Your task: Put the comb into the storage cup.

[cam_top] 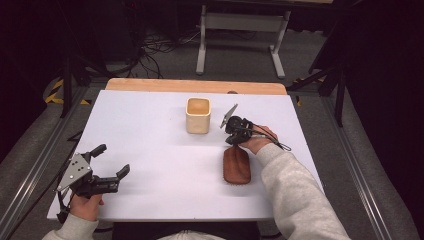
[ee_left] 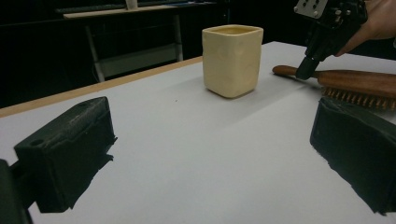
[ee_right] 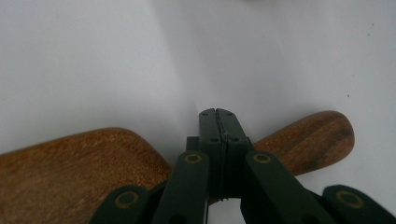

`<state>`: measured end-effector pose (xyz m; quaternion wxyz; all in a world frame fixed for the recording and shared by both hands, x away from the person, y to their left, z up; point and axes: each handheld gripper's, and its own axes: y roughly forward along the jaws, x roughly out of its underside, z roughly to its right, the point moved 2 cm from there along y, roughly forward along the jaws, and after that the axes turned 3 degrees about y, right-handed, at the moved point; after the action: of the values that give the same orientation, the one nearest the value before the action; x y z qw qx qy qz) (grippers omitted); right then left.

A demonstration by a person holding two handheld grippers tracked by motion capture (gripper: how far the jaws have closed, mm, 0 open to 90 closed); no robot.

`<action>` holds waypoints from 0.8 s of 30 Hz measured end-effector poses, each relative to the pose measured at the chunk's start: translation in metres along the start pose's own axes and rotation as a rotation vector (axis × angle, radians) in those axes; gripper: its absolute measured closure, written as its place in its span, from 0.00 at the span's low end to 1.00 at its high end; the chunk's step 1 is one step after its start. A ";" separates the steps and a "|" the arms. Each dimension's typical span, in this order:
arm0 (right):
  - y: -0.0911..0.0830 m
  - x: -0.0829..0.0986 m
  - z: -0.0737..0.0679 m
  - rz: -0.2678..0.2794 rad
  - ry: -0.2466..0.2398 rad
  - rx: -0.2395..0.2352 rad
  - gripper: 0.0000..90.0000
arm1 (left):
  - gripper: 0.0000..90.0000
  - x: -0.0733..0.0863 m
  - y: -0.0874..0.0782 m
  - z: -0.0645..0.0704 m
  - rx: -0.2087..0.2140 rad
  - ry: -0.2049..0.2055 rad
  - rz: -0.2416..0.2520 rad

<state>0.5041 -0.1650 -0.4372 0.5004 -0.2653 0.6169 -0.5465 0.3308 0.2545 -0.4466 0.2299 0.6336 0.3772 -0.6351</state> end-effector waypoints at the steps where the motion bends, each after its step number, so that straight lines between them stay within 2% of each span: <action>1: -0.001 0.003 0.001 -0.007 0.012 0.004 1.00 | 0.01 0.000 0.000 0.000 0.001 -0.001 -0.001; 15: -0.009 0.022 0.006 -0.038 0.050 0.011 1.00 | 0.01 0.000 0.001 0.002 0.007 0.008 -0.012; 18: -0.010 0.028 0.006 -0.038 0.058 0.009 1.00 | 0.01 0.000 0.002 0.002 0.005 -0.004 -0.006; 24: -0.012 0.037 0.005 -0.043 0.070 0.000 1.00 | 0.01 0.000 0.002 0.001 0.004 -0.002 -0.006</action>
<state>0.4932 -0.2023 -0.4379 0.4666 -0.2594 0.6281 -0.5661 0.3312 0.2526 -0.4475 0.2271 0.6325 0.3774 -0.6372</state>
